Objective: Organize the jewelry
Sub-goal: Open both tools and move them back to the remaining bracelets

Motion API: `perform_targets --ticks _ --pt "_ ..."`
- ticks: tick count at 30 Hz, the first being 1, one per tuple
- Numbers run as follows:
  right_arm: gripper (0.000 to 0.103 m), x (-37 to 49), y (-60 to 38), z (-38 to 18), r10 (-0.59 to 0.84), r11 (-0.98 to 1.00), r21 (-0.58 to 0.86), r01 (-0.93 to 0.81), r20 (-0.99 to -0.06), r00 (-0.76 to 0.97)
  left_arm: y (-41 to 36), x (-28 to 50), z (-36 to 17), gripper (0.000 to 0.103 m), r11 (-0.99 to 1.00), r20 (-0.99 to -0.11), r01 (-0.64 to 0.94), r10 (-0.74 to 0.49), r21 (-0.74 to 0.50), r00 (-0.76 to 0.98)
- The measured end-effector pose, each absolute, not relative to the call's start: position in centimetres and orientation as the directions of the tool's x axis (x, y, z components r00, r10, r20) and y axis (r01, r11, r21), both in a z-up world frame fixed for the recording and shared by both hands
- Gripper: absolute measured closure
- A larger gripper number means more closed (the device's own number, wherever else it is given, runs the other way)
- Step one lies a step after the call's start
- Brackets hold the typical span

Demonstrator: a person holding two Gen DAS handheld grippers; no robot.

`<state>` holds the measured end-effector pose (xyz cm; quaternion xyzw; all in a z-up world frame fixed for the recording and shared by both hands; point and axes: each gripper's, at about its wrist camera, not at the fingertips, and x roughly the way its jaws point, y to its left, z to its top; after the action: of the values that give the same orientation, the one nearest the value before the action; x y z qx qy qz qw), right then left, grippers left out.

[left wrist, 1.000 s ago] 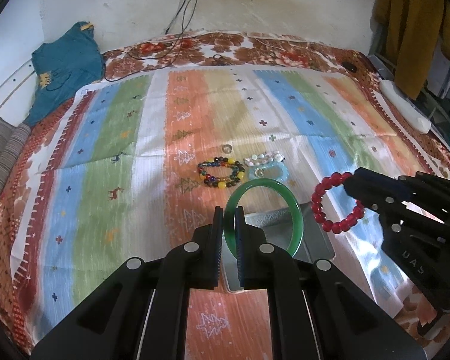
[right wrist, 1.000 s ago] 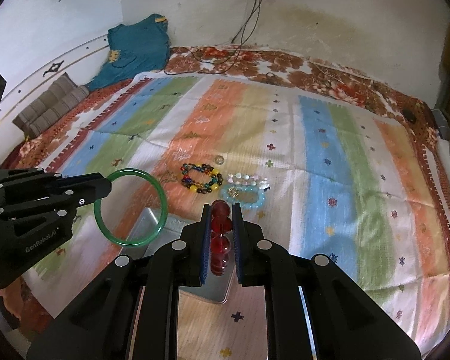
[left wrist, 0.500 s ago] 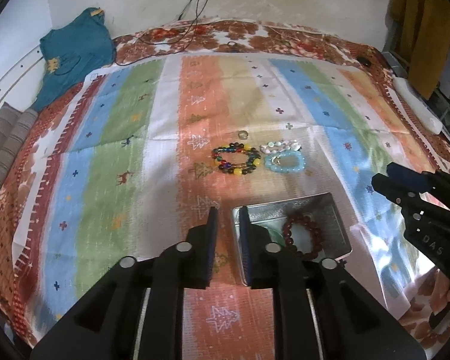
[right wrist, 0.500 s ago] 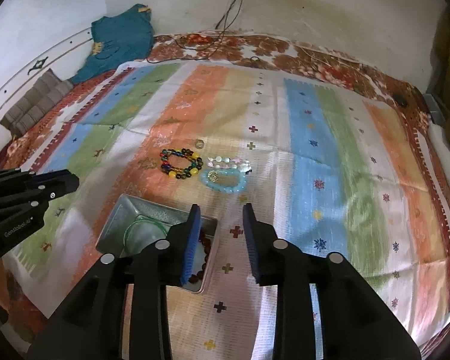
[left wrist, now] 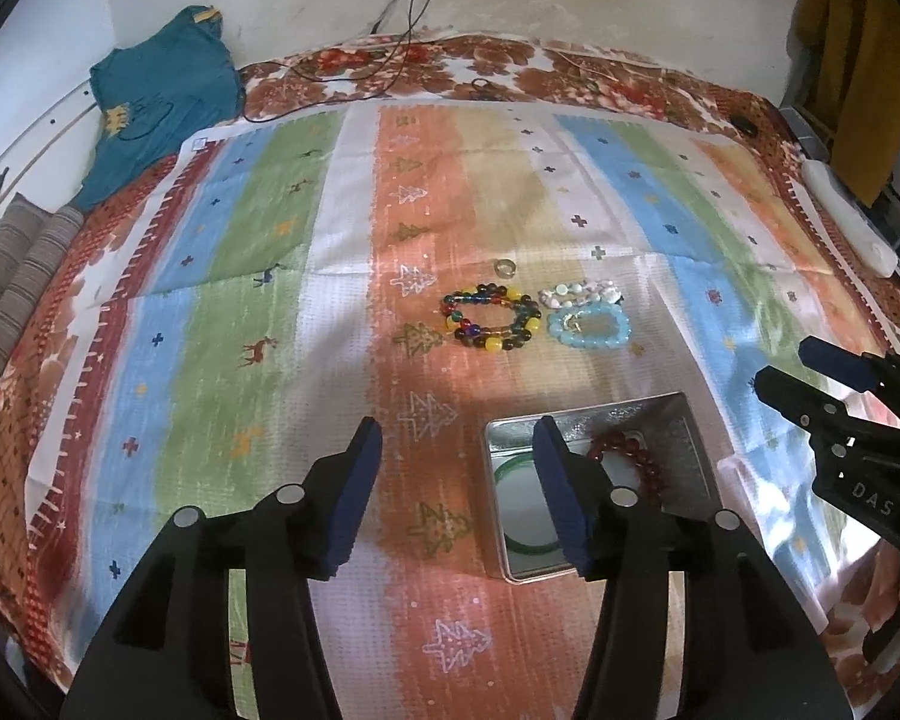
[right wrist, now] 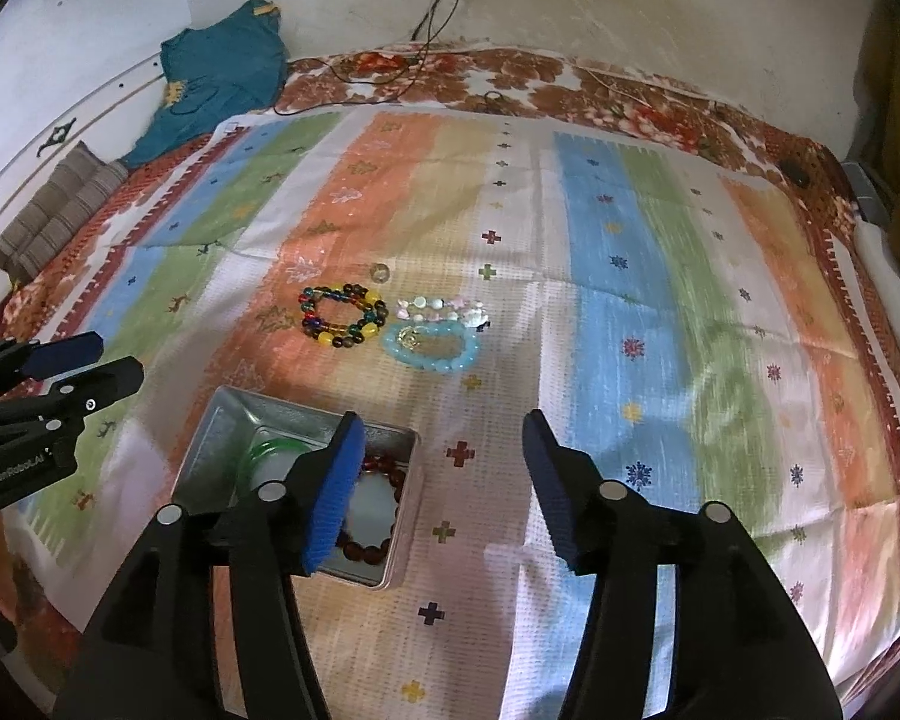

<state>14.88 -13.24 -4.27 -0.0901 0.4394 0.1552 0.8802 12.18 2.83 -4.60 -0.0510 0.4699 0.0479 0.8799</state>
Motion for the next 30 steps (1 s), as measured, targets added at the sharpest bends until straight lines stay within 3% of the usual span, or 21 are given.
perform_targets --ticks 6,8,30 --pt "0.041 15.3 -13.2 -4.2 0.193 0.938 -0.019 -0.347 -0.802 0.566 3.0 12.3 -4.6 0.046 0.990 -0.832 -0.135 0.038 -0.045 0.554" --pt "0.040 15.8 -13.3 -4.3 0.199 0.940 -0.004 -0.341 -0.805 0.559 3.1 12.7 -4.8 0.041 0.989 -0.837 -0.138 0.036 -0.048 0.546" --pt "0.030 21.1 -13.3 -5.9 0.172 0.952 -0.005 -0.306 -0.820 0.546 4.9 17.5 -6.8 0.035 0.985 -0.845 -0.167 0.045 -0.053 0.534"
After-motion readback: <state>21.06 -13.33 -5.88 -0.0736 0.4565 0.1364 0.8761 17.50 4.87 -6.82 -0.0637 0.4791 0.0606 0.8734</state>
